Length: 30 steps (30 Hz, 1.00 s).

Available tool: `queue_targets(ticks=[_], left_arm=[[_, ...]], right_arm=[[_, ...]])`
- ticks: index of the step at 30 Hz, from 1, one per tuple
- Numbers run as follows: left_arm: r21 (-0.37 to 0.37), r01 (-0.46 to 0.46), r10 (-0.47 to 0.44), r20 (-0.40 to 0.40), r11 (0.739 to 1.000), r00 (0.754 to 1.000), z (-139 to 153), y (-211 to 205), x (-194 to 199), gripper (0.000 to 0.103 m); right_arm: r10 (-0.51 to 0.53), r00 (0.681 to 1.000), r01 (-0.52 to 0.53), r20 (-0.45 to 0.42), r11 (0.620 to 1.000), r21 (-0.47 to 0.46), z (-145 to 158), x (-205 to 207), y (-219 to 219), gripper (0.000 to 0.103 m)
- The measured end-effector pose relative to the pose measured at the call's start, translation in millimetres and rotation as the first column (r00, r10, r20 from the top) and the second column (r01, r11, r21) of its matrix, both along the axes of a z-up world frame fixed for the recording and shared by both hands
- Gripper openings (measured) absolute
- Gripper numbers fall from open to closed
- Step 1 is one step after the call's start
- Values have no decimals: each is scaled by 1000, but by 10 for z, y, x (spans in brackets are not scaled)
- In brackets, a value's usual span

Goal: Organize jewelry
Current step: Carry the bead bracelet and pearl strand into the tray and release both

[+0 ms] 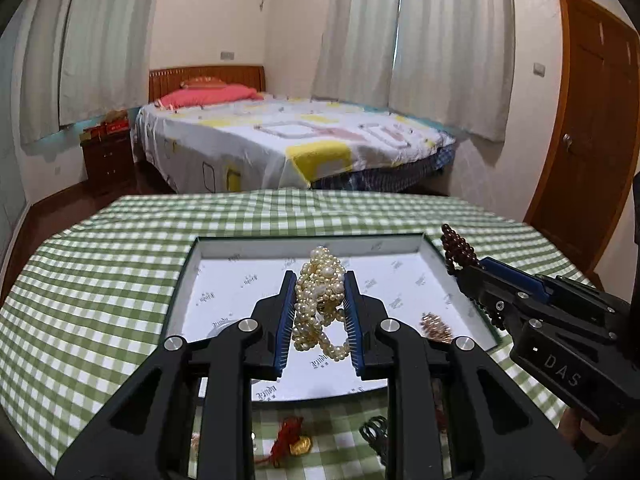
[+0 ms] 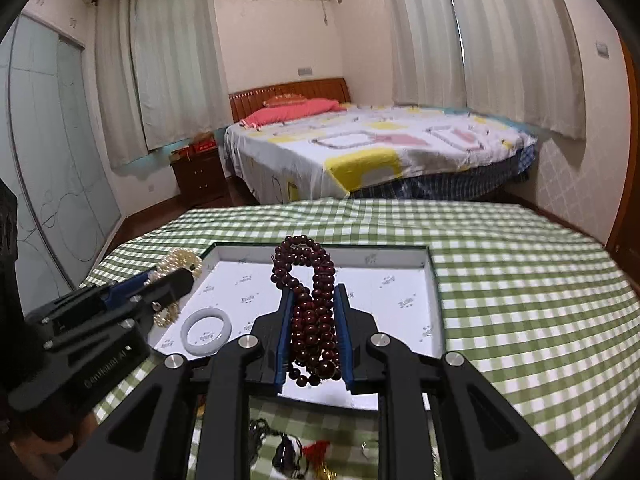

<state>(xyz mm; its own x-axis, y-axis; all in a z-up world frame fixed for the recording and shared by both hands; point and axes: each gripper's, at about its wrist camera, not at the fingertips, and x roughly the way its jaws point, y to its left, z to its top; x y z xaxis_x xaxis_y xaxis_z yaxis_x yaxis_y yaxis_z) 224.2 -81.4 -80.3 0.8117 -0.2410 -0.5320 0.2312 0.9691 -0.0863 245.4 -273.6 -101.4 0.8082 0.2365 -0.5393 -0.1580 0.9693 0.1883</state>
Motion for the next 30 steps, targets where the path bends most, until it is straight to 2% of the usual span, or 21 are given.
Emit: queue_targets(ticks=[4, 10, 15, 21, 24, 25, 26, 30], left_arm=[[23, 2, 0, -86, 1000, 996, -297, -67, 253, 23], [54, 17, -8, -167, 998, 986, -605, -147, 474, 23], [67, 21, -5, -223, 998, 975, -790, -175, 585, 23], [46, 15, -1, -278, 999, 961, -865, -147, 664, 24], [37, 22, -10, -291, 999, 957, -883, -144, 676, 29], [36, 22, -11, -292, 999, 956, -883, -147, 677, 33], [35, 22, -11, -293, 999, 956, -886, -144, 675, 41], [23, 5, 2, -296, 1000, 955, -883, -127, 698, 49]], right_arm=[[8, 997, -9, -76, 1000, -3, -258, 184, 47, 21], [17, 982, -21, -188, 1000, -22, -629, 406, 79, 21], [18, 971, -26, -238, 999, -31, -752, 515, 89, 21], [26, 963, -37, -270, 999, -34, -789, 581, 96, 21], [33, 959, -42, -282, 999, -28, -810, 596, 98, 26], [34, 959, -43, -283, 999, -27, -813, 604, 98, 29], [37, 958, -45, -283, 999, -25, -812, 604, 100, 32], [34, 959, -40, -283, 999, -16, -826, 588, 74, 35]])
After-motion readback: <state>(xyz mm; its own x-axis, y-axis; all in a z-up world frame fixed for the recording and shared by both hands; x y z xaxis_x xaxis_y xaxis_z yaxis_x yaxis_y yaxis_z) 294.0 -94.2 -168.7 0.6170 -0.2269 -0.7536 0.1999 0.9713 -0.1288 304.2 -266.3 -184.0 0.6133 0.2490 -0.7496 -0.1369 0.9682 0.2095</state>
